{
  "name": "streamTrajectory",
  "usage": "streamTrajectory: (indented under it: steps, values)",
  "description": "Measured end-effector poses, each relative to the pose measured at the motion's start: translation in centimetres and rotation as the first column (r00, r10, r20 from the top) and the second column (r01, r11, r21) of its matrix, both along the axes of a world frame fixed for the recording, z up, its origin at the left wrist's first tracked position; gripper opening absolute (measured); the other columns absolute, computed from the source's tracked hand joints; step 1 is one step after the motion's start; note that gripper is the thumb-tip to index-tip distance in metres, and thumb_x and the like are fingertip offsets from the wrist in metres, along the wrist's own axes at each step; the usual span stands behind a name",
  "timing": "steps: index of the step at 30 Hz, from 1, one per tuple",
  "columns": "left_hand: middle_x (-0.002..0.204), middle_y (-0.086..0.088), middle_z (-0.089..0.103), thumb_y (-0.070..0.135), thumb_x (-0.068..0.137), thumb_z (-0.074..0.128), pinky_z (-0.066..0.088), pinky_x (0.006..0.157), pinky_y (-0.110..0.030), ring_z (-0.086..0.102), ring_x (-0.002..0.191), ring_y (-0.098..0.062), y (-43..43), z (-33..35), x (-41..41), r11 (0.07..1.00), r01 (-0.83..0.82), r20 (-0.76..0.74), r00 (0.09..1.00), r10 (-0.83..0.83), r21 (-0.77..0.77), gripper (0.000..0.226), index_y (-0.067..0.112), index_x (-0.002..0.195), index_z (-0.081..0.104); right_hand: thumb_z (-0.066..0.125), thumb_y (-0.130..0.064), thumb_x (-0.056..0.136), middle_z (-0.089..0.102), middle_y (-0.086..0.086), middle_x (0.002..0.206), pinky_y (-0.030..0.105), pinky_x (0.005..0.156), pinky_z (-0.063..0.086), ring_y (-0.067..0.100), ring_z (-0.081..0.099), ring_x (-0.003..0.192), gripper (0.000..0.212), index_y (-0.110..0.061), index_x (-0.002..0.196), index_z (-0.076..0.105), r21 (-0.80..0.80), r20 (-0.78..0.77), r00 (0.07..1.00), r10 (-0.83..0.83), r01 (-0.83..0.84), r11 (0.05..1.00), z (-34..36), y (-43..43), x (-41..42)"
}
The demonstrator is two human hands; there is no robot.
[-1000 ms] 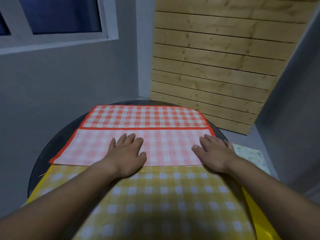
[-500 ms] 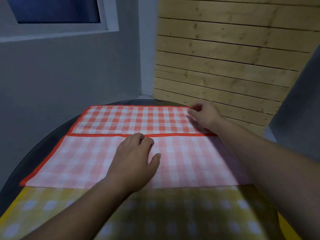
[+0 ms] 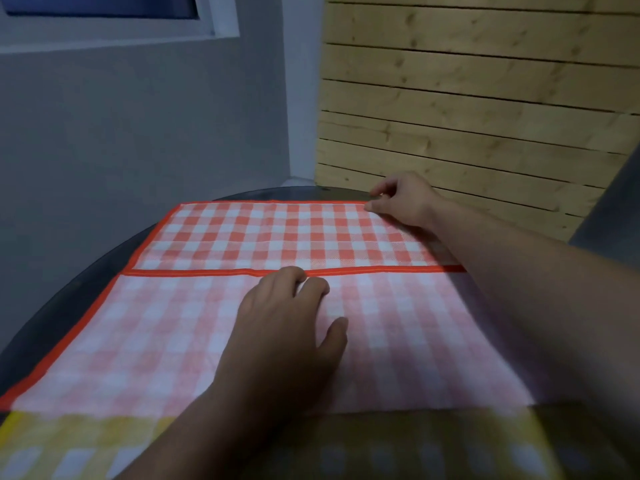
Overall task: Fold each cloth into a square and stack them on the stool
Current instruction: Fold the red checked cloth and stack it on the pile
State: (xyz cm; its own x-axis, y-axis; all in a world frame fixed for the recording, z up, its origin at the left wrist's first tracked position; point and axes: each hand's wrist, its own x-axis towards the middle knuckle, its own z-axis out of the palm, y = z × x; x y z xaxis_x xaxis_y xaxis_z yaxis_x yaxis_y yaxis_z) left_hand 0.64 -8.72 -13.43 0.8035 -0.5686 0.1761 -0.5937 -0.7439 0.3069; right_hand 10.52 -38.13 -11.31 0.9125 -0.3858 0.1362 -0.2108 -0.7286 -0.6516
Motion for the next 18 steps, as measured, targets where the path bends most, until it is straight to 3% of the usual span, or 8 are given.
streamTrajectory:
  steps: [4,8,13,18]
  values:
    - [0.140,0.014,0.048,0.067,0.087,0.037,0.045,0.106,-0.036,0.045,0.123,-0.008,0.2,-0.3,-0.1,1.000,0.007,0.008,1.000,-0.007,-0.026,0.058,0.037,0.134,0.049,0.080,-0.048,0.074,0.067,0.000,0.102,0.031,0.086,0.052,0.018,0.063,0.093,0.044,-0.021,0.108,0.069,-0.155,-0.113,0.993,0.039,-0.057,0.986,0.5,-0.1,0.3]
    - [0.140,0.014,0.049,0.068,0.084,0.033,0.045,0.105,-0.037,0.046,0.123,-0.009,0.2,-0.4,0.0,0.999,0.006,-0.001,1.000,-0.006,-0.040,0.060,0.037,0.133,0.049,0.079,-0.049,0.075,0.065,-0.002,0.095,0.028,0.077,0.047,0.017,0.062,0.087,0.038,-0.023,0.102,0.070,-0.178,-0.163,0.986,0.038,-0.067,0.982,1.2,-0.1,0.3]
    - [0.140,0.015,0.049,0.069,0.084,0.035,0.046,0.105,-0.038,0.046,0.123,-0.009,0.1,-0.5,0.0,0.999,0.001,-0.010,1.000,-0.002,-0.049,0.060,0.037,0.133,0.049,0.079,-0.035,0.080,0.069,-0.004,0.076,0.024,0.065,0.046,0.014,0.062,0.070,0.016,-0.023,0.077,0.069,-0.059,-0.112,0.993,0.049,-0.056,0.997,0.4,0.3,0.1]
    - [0.140,0.014,0.048,0.070,0.082,0.033,0.046,0.106,-0.039,0.046,0.124,-0.010,0.1,-0.4,0.0,0.999,-0.004,-0.010,1.000,0.004,-0.049,0.062,0.037,0.133,0.049,0.081,-0.017,0.079,0.063,0.001,0.070,0.025,0.055,0.049,0.013,0.058,0.057,0.016,-0.012,0.084,0.067,0.081,0.045,0.997,0.060,-0.064,0.995,0.9,0.8,-0.3]
